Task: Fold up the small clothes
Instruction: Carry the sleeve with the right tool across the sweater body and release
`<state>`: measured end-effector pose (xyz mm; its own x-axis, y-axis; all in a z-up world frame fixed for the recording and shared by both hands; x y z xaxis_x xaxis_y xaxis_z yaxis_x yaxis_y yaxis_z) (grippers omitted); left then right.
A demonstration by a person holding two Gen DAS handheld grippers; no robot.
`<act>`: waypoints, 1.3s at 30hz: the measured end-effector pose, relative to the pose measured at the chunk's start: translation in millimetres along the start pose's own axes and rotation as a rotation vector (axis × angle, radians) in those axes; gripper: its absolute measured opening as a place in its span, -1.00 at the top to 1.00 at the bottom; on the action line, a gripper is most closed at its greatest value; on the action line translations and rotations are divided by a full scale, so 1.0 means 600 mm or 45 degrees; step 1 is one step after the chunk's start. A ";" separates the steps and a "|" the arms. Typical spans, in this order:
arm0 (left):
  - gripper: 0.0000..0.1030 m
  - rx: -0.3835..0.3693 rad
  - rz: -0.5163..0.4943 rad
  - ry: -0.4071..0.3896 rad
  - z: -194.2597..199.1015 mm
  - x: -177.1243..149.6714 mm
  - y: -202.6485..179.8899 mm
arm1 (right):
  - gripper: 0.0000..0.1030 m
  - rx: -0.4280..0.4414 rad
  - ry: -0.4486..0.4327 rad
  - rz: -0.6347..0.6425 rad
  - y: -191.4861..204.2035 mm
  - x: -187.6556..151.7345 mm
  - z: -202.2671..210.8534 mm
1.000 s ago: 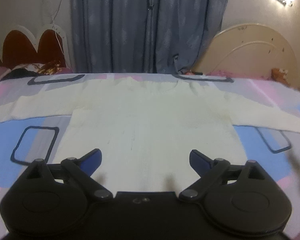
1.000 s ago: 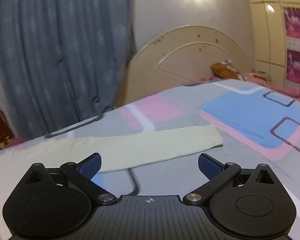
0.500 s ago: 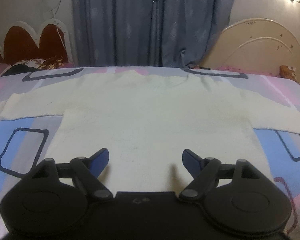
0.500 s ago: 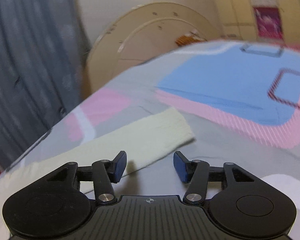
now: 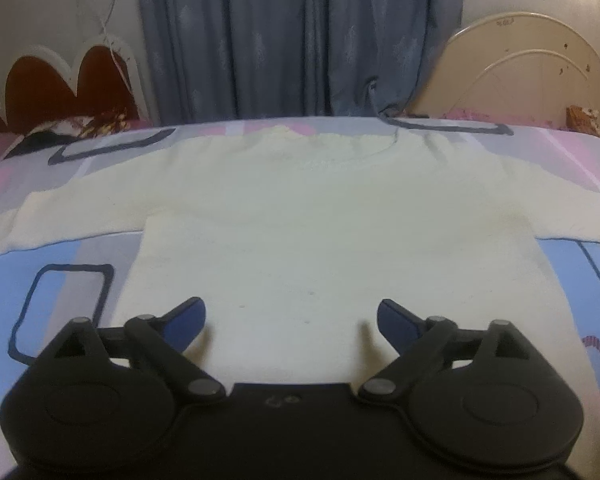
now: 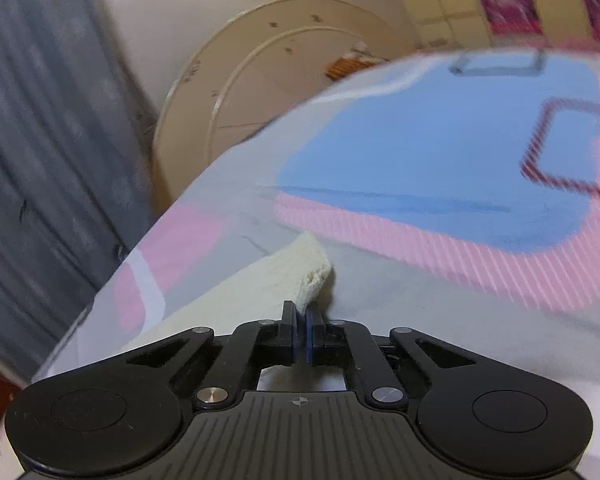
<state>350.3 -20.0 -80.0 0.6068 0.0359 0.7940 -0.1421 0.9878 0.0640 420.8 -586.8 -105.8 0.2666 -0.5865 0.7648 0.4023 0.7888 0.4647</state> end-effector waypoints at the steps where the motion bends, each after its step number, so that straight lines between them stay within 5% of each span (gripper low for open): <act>1: -0.89 0.021 0.006 0.006 -0.002 0.002 0.008 | 0.94 0.019 -0.006 0.040 0.019 0.000 0.005; 4: -0.90 0.102 0.027 0.006 -0.007 0.008 0.037 | 0.94 0.102 -0.012 0.154 0.088 -0.007 0.014; 8: -0.51 0.057 0.071 0.026 -0.013 0.008 0.068 | 0.94 0.244 -0.002 0.312 0.197 -0.044 0.031; 15: -0.69 -0.001 0.079 0.023 -0.034 0.004 0.118 | 0.94 0.463 0.118 0.422 0.396 -0.159 0.064; 21: -0.40 -0.069 0.195 0.016 -0.038 0.012 0.197 | 0.94 0.623 0.215 0.598 0.562 -0.281 0.104; 30: -0.40 -0.130 0.289 -0.003 -0.045 0.016 0.260 | 0.92 0.790 0.356 0.866 0.672 -0.468 0.132; 31: -0.40 -0.146 0.296 -0.002 -0.046 0.016 0.258 | 0.85 0.790 0.351 0.908 0.675 -0.483 0.137; 33: -0.40 -0.209 0.318 -0.005 -0.053 0.021 0.247 | 0.16 0.797 0.295 0.934 0.672 -0.486 0.155; 34: -0.35 -0.246 0.330 -0.003 -0.060 0.026 0.238 | 0.00 0.794 0.262 0.922 0.664 -0.480 0.163; 37: 0.19 -0.410 0.366 0.023 -0.084 0.041 0.187 | -0.09 0.727 0.224 0.858 0.630 -0.451 0.165; 39: 0.25 -0.500 0.369 0.062 -0.107 0.048 0.144 | -0.08 0.648 0.218 0.794 0.603 -0.427 0.160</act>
<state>405.7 76.2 -90.7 0.6232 0.3154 0.7156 -0.0103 0.9183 -0.3958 413.9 -133.5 -91.2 0.4563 -0.0005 0.8898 -0.2994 0.9416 0.1541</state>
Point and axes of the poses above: each gripper's, at about its wrist camera, not at the fingertips, and z roughly against the way its jaws point, y to its left, x to its top, the point moved 3 cm from there along -z, roughly the way its jaws point, and after that the axes turned 8 degrees about -y, right-handed, at the moved point
